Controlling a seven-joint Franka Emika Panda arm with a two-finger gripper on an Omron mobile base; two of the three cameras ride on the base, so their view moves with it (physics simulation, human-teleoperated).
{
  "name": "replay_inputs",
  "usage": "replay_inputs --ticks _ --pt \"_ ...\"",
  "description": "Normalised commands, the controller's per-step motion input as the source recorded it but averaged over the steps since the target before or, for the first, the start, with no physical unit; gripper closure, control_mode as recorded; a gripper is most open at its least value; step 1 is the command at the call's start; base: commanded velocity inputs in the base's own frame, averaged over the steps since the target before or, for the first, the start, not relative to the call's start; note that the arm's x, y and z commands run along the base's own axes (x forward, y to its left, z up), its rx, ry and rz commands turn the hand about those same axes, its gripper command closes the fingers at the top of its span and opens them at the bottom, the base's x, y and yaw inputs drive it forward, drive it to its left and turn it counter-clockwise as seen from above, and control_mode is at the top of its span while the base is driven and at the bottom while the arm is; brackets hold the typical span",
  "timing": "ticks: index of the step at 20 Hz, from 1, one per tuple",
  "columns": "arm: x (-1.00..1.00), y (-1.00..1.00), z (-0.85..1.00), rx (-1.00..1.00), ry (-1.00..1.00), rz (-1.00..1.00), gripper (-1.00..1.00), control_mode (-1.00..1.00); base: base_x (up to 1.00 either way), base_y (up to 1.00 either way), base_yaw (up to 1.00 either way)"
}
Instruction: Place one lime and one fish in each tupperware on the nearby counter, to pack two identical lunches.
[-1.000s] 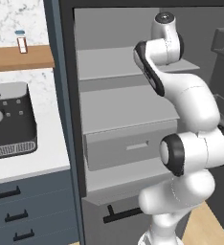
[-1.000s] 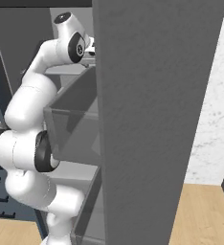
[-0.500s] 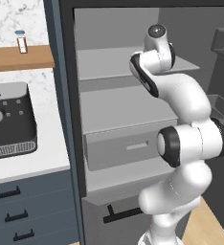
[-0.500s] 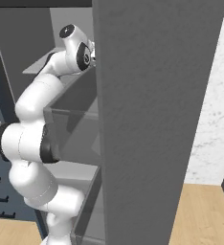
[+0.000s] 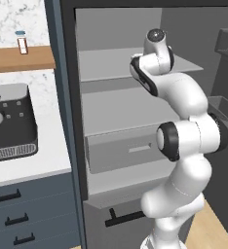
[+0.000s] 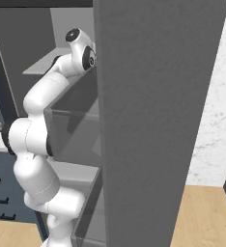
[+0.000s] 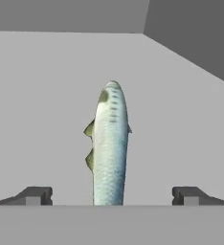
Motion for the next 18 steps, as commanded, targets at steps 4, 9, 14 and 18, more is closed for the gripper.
replay_inputs --ticks 4,9,14,18 --pt "0.07 0.00 0.00 0.00 0.01 0.00 -1.00 -1.00 0.00 0.00 0.00" --pt "0.00 -0.01 -0.61 0.00 0.00 0.00 1.00 -1.00 0.00 0.00 0.00" --pt "0.14 -0.07 -0.61 0.00 -0.01 0.00 1.00 -1.00 0.00 0.00 0.00" --pt "0.02 -0.01 -0.04 0.00 0.00 0.00 1.00 -1.00 0.00 0.00 0.00"
